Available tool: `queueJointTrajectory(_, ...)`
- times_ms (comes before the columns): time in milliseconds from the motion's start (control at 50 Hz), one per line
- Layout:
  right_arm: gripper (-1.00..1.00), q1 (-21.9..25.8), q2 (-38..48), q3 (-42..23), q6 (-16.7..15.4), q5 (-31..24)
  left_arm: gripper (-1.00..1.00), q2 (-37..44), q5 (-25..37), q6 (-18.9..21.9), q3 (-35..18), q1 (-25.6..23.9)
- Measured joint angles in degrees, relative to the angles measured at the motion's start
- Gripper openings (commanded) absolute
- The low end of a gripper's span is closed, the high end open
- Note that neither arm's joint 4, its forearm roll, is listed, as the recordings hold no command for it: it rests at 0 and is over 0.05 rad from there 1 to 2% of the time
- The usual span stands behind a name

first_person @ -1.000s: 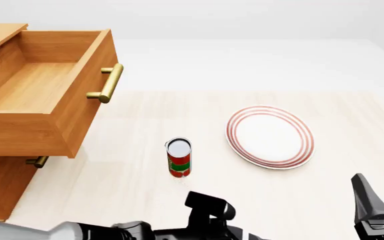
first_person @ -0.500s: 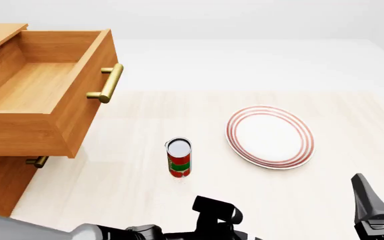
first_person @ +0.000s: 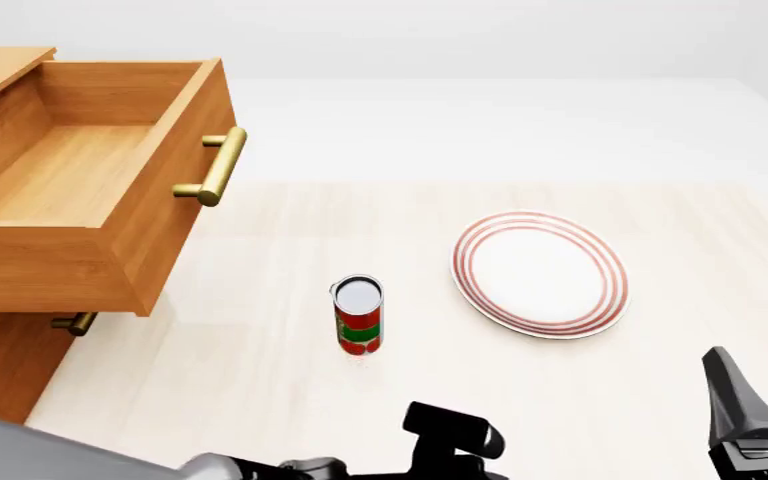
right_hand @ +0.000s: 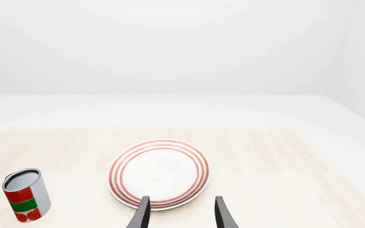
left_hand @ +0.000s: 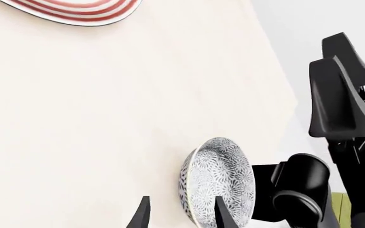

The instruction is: Put the bowl in the top drawer of the cabinet.

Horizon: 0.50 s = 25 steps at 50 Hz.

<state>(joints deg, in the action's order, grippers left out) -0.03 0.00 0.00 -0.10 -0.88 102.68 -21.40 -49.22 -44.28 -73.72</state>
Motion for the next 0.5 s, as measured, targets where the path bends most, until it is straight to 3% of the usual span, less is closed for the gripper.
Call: queueJointTrajectory(500, 1.0, 0.0, 0.0, 0.0, 0.0, 0.0, 1.0, 3.6, -0.52, -0.68, -2.51, -1.08)
